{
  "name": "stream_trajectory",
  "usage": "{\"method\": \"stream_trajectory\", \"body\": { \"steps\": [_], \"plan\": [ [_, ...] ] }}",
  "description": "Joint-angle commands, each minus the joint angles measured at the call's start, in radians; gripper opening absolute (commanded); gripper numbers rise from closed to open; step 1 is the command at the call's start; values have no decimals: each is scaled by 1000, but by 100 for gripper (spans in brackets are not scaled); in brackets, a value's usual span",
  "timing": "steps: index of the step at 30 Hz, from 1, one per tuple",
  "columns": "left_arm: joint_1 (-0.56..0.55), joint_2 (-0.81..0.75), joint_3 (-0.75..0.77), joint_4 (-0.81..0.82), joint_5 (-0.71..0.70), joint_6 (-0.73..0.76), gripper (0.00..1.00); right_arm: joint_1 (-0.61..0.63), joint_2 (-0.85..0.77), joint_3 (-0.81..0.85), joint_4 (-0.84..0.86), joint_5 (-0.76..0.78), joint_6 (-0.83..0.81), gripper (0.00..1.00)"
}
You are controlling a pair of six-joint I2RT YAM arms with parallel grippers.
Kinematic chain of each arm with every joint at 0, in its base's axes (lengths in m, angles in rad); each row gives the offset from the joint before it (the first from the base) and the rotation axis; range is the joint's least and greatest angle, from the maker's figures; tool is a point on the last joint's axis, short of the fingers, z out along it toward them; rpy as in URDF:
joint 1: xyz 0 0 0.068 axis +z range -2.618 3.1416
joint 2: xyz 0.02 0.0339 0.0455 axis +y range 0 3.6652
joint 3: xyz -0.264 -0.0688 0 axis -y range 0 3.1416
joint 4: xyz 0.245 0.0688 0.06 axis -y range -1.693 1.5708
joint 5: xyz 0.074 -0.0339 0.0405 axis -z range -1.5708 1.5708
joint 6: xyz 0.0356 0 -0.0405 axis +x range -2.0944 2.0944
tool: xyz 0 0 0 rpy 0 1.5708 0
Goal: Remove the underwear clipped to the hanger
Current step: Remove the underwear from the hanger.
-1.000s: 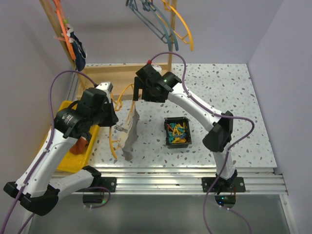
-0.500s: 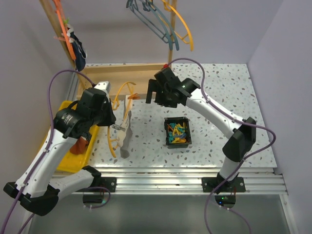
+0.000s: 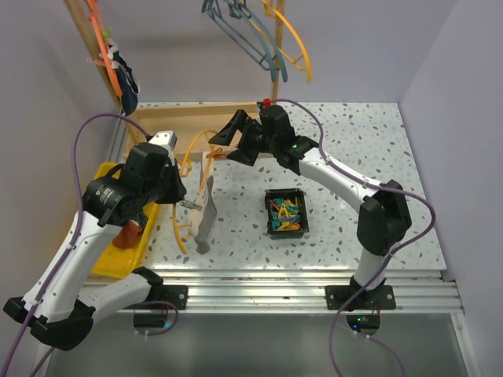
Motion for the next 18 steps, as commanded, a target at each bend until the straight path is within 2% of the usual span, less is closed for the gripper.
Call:
{"method": "stream_trajectory", "body": {
  "steps": [1,3,6,9,10,11,13,17,18],
  "plan": [
    [-3,-24,7,43,6,-6,0,0,35,7,203,-102,123,91],
    [-1,-29,4,43,6,-8,0,-2,57,27,190,-104,125,83],
    [-3,-37,5,43,2,-17,0,0,69,54,161,-115,119,77],
    [-1,-40,2,43,0,-18,0,0,71,47,160,-141,122,48],
    [-1,-43,1,43,-3,-20,0,0,66,36,160,-144,125,30],
    [-1,-43,-1,43,-4,-20,0,0,62,28,160,-146,126,17],
    [-1,-44,-2,41,-9,-20,0,0,42,10,139,-136,122,0],
    [-1,-50,-8,40,-20,-20,0,-14,5,-27,147,-116,126,0],
    [-1,-49,-13,40,-21,-20,0,-17,-7,-45,197,-106,135,0]
  ]
}}
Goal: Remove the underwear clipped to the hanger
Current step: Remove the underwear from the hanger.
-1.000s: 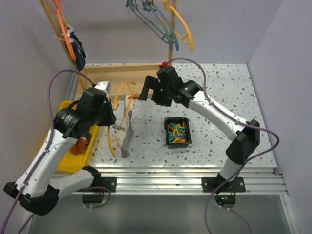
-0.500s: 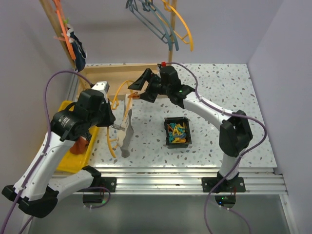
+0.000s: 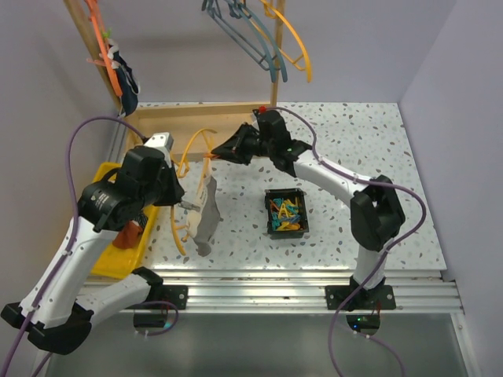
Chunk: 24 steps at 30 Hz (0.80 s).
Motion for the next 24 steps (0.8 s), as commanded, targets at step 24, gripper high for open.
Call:
{"method": "stream_trajectory", "body": {
  "steps": [24],
  "plan": [
    [-3,21,-43,92,-34,-16,0,-119,-528,-253,-877,409,-578,0]
  ]
}}
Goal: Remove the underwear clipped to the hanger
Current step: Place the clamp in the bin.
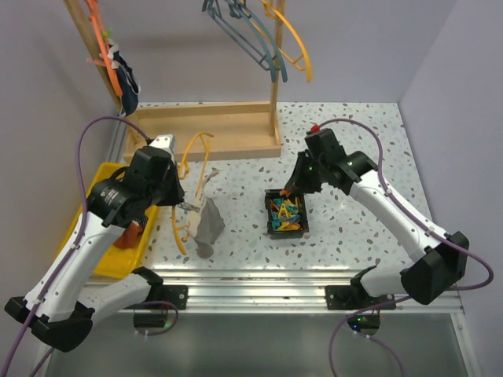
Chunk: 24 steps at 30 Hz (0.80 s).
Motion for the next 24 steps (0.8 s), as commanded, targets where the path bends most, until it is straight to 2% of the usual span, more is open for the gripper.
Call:
{"method": "stream_trajectory", "body": {
  "steps": [1,2,4,5,7,8,12,17,20,22,24],
  "plan": [
    [-3,5,8,76,11,-16,0,0,-21,-49,-107,72,-75,7],
    [-1,3,5,77,14,-17,0,0,-24,-52,-99,72,-75,29],
    [-1,2,5,80,21,-17,0,-1,-26,-52,-98,60,-88,41],
    [-1,3,5,80,21,-22,0,-2,-26,-49,-93,51,-91,52],
    [-3,-4,2,86,24,-26,0,0,-29,-48,-75,3,-97,60],
    [-3,-6,-1,86,25,-29,0,2,-34,-45,-56,-6,-95,70],
    [-1,-15,-15,99,36,-39,0,0,-26,-31,-19,-37,-88,89],
    [-3,-23,-41,122,36,-52,0,52,-28,-25,112,-173,-71,89],
    [-3,-23,-60,142,39,-65,0,206,18,27,151,-187,-43,88],
    [-3,-21,-64,154,39,-71,0,258,49,64,163,-177,9,88],
    [-1,-24,-66,165,33,-83,0,299,46,29,253,-172,94,88]
  ]
}}
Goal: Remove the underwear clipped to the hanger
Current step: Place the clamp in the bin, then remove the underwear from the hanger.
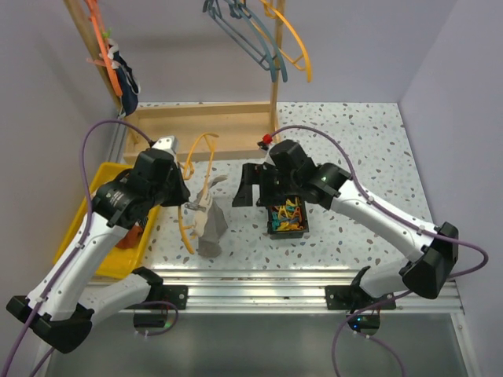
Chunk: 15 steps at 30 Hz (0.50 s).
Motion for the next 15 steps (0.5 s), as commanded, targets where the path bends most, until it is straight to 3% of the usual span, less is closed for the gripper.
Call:
{"method": "stream_trajectory", "body": {
  "steps": [1,7,15],
  "plan": [
    [-1,-21,-1,90,-9,-40,0,58,-13,-2,172,-33,145,88],
    [-3,-38,-1,98,-21,-59,0,92,-19,-130,493,-88,330,81],
    [-1,-42,6,90,-40,-60,0,224,96,-2,403,-31,329,81]
  ]
}}
